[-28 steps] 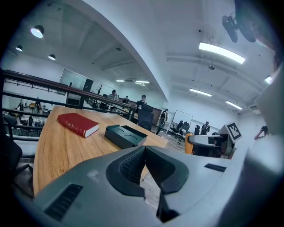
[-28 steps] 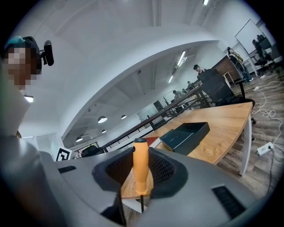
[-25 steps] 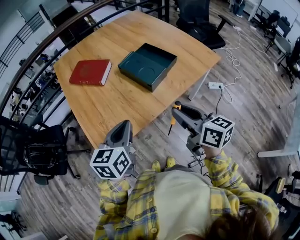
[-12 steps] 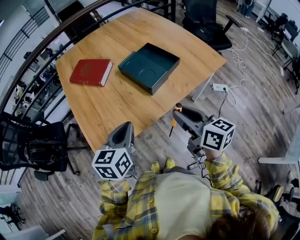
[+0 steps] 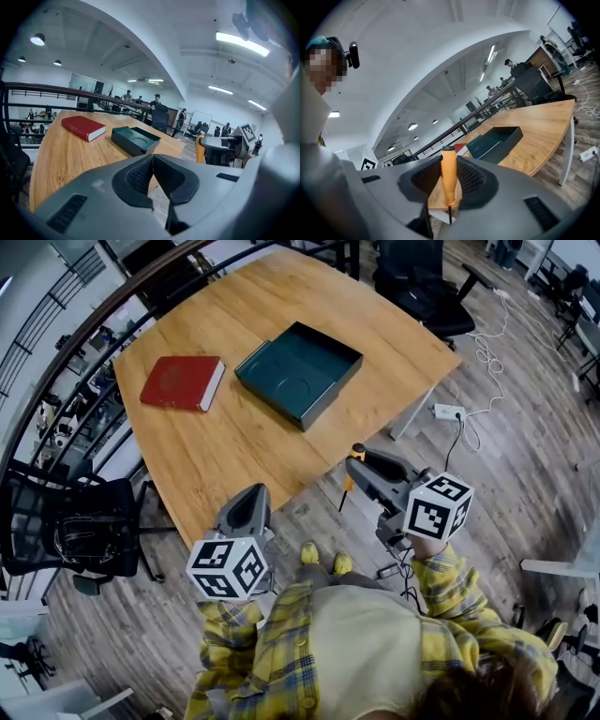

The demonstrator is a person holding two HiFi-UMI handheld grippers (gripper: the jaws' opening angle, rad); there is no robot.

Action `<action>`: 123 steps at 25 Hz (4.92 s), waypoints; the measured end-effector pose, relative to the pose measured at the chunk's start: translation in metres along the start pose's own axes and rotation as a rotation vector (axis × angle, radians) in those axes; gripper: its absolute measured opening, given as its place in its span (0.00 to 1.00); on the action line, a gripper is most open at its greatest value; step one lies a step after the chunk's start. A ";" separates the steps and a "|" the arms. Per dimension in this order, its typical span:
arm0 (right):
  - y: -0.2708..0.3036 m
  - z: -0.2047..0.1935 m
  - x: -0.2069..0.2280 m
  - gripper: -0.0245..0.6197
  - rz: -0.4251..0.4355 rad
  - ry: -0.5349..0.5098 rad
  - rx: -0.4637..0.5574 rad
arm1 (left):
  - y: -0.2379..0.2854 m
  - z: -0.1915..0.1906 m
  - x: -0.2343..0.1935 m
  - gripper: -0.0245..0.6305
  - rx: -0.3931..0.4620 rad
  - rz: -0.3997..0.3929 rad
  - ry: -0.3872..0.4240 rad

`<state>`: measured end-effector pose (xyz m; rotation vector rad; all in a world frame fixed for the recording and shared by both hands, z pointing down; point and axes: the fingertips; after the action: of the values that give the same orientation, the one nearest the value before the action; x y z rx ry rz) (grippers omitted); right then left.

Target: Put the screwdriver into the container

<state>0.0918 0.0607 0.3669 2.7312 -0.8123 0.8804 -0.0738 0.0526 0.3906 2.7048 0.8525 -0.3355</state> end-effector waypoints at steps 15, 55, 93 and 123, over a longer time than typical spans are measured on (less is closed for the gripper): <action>0.045 0.015 0.013 0.29 -0.022 -0.035 0.004 | 0.041 0.014 -0.033 0.05 0.011 -0.039 -0.009; 0.168 0.062 0.029 0.29 0.025 -0.096 0.010 | 0.110 0.043 -0.105 0.05 0.021 -0.059 -0.031; 0.253 0.141 0.137 0.29 0.119 -0.139 -0.031 | 0.182 0.060 -0.135 0.05 0.066 0.187 -0.078; 0.278 0.069 0.213 0.29 0.039 -0.267 -0.451 | 0.195 0.053 -0.145 0.05 0.064 0.257 -0.101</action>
<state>0.1203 -0.2894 0.4301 2.4575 -0.9741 0.2863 -0.0824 -0.1934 0.4233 2.7856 0.4664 -0.4440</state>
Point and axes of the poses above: the fingertips, and each gripper's own axes: y forward along the fingers, x to its right, z out of its top, and after that the axes turned 12 degrees about x, right-handed
